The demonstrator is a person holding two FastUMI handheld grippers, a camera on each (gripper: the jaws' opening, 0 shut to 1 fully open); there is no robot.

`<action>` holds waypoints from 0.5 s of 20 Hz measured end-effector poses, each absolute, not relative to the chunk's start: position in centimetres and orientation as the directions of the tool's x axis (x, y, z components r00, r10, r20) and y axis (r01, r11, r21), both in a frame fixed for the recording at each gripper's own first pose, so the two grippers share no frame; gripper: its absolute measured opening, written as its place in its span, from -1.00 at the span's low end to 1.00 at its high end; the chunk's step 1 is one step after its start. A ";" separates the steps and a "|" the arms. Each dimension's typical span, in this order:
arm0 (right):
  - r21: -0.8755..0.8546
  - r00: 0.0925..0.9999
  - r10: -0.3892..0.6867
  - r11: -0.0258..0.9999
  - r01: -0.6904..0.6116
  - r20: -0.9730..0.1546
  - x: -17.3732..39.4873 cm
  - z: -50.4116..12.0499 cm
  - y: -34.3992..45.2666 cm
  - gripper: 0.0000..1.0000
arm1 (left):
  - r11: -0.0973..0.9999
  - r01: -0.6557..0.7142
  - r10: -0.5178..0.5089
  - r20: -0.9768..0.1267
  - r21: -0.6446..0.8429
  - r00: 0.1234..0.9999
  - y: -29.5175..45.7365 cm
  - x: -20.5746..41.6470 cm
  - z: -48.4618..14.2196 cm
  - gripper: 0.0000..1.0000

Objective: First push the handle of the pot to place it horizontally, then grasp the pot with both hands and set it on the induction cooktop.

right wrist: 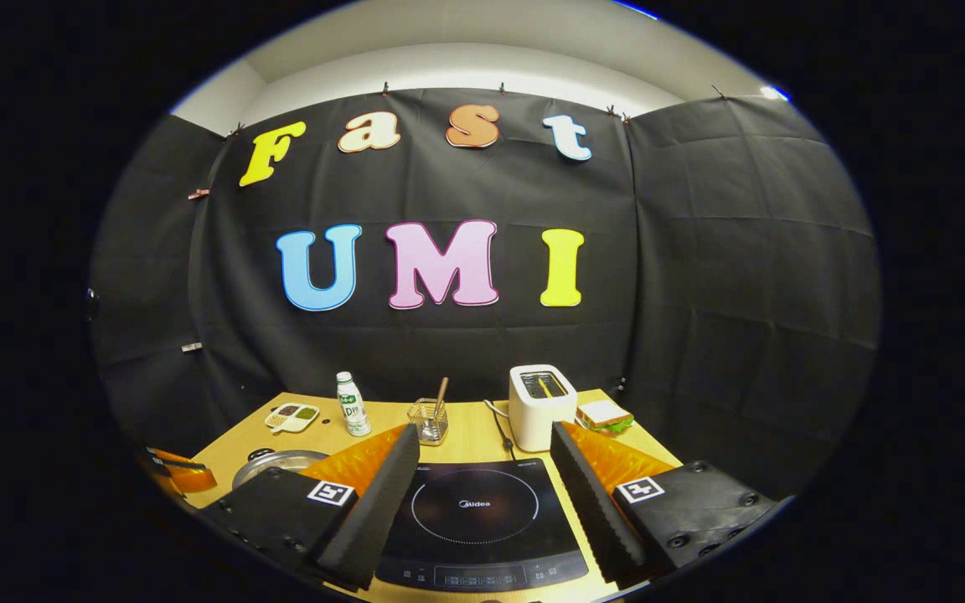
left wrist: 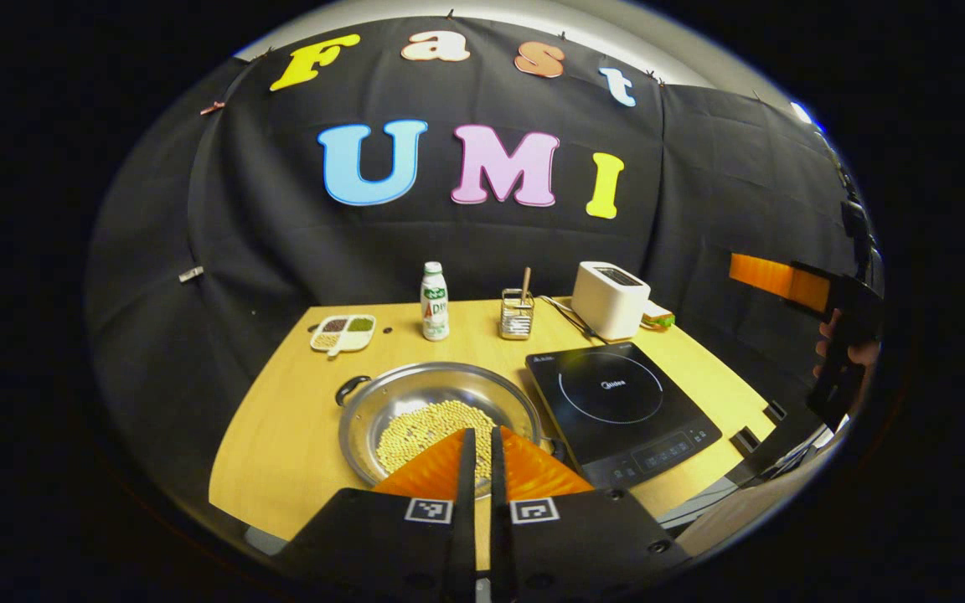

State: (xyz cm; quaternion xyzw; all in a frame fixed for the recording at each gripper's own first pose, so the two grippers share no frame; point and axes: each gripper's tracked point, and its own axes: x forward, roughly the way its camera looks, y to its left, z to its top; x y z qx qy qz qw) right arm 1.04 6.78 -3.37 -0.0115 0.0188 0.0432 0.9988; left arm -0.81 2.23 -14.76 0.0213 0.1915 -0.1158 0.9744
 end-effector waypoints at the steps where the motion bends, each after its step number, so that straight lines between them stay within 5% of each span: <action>1: -0.018 0.995 0.097 0.995 -0.097 -0.039 1.6 -3.4 6.8 0.95 | 0.975 0.222 -0.198 -0.408 0.012 0.891 2.3 -0.6 -15.5 -0.85; 10: -0.009 0.984 0.153 0.988 -0.155 -0.094 4.8 -5.1 5.4 0.95 | 0.962 0.273 -0.220 -0.597 -0.003 0.772 -1.4 -0.3 -23.8 -0.90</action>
